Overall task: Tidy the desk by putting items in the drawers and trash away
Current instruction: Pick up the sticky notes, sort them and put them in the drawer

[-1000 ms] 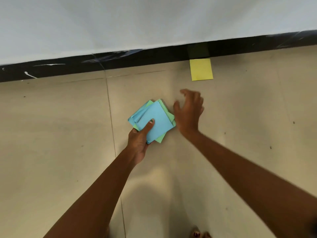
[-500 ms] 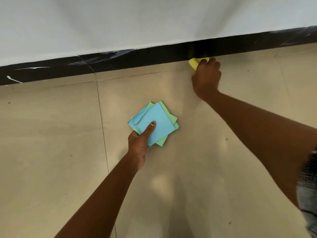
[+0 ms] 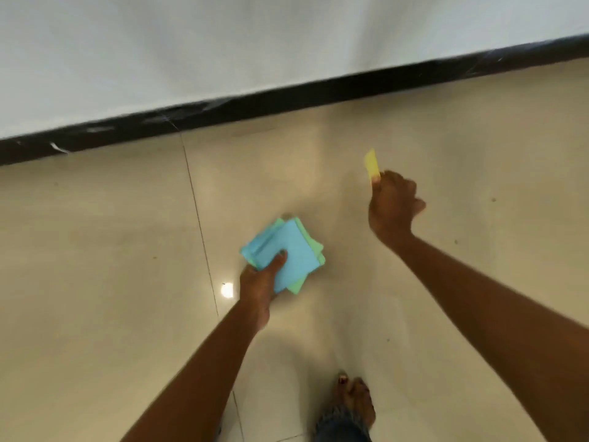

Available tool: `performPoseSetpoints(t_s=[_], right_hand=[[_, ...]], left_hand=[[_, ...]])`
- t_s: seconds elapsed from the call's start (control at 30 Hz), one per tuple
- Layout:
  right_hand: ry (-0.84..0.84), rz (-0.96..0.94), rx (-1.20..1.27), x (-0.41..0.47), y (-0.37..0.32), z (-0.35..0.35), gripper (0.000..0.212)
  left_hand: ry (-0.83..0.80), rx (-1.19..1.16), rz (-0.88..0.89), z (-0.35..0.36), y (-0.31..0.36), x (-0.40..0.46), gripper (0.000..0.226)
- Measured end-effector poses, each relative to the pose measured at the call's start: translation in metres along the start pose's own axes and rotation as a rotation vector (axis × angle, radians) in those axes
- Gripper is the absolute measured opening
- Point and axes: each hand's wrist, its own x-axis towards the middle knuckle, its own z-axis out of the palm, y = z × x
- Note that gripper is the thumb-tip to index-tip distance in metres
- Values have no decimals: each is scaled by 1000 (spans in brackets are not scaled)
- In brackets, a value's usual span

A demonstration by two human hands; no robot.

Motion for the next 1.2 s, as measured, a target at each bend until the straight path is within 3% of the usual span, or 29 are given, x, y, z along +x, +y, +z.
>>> performPoseSetpoints(t_s=[0.13, 0.27, 0.57, 0.73, 0.87, 1.0, 1.1, 1.2], right_hand=[[153, 103, 79, -68, 23, -76, 25], [225, 38, 87, -100, 2, -181, 35], [465, -164, 117, -120, -101, -489, 36], [535, -280, 60, -158, -140, -612, 37], [499, -407, 58, -222, -172, -656, 40], [460, -359, 142, -292, -188, -682, 53], [443, -327, 114, -323, -181, -689, 54], [432, -316, 146, -332, -167, -693, 46]], left_hand=[[102, 86, -117, -16, 11, -101, 40], [65, 116, -108, 15, 77, -202, 36], [-228, 70, 163, 130, 288, -439, 28], [-384, 48, 260, 141, 351, -554, 26], [-568, 51, 260, 129, 364, -626, 42], [-820, 72, 194, 101, 362, -675, 62], [-852, 190, 252, 83, 357, -692, 59], [-847, 267, 311, 85, 347, -698, 41]])
